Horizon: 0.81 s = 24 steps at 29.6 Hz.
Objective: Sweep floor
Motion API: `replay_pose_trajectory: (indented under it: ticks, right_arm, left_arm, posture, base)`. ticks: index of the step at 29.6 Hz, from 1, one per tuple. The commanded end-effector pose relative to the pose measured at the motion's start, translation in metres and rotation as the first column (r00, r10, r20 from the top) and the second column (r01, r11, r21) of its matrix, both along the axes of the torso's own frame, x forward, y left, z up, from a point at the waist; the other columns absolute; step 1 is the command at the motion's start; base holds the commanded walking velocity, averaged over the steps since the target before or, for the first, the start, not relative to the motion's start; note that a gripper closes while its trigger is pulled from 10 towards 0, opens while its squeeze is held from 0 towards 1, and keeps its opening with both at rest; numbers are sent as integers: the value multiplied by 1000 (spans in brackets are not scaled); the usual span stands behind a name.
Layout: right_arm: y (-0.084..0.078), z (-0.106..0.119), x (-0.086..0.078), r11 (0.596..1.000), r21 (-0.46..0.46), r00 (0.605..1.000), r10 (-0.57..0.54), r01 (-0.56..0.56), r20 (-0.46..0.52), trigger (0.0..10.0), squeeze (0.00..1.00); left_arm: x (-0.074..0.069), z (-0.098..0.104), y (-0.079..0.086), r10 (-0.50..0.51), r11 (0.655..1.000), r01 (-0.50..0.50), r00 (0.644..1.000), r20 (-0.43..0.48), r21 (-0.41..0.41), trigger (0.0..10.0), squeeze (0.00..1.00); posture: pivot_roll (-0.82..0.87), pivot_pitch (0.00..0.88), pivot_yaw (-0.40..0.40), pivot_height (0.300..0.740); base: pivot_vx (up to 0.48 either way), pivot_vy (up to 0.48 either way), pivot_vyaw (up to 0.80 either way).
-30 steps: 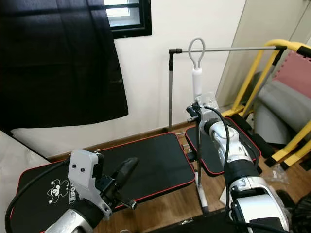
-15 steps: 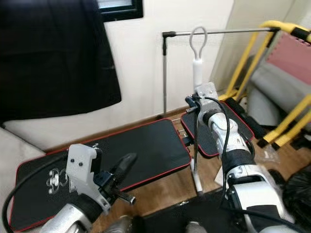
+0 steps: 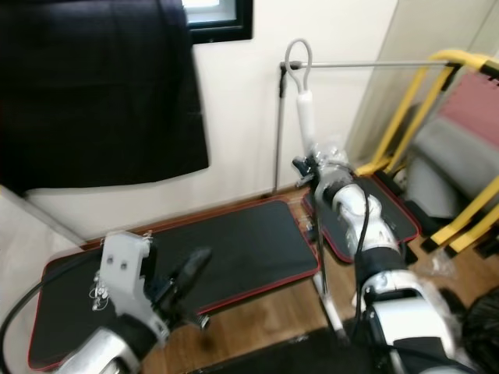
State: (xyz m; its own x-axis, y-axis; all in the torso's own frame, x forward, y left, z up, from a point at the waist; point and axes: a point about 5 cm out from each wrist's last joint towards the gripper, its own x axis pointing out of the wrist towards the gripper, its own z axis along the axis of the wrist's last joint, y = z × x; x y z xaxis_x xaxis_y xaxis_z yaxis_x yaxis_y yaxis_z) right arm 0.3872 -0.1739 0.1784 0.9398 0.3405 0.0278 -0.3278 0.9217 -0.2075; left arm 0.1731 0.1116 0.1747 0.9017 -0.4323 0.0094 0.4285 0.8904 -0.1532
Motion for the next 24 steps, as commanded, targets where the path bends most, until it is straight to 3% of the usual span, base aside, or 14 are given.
replay_pose_trajectory:
  ticks: [1, 9, 15, 24]
  right_arm:
    - [-4, 10, 1, 1000, 8, 999, -9, 9, 50, 10000, 0]
    - [1, 10, 2, 1000, 5, 998, -10, 10, 58, 10000, 0]
    - [8, 8, 3, 1000, 11, 998, -8, 7, 63, 10000, 0]
    - [9, 2, 5, 999, -29, 997, -39, 41, 64, 10000, 0]
  left_arm:
    - [0, -2, -4, -27, 1000, 27, 1000, -11, -16, 10000, 0]
    - [0, -3, -4, -24, 1000, 24, 1000, -12, -13, 10000, 0]
    - [-1, -5, -4, -15, 1000, 16, 1000, -25, 20, 10000, 0]
    - [-9, 0, -10, -49, 999, 49, 998, -30, -3, 10000, 0]
  posture:
    - [25, 135, -77, 740]
    - [30, 139, -79, 740]
    - [39, 160, -75, 740]
    - [53, 212, -67, 740]
  base:
    - [274, 0, 0]
    - [267, 0, 0]
    - [0, 0, 0]
    - [0, 0, 0]
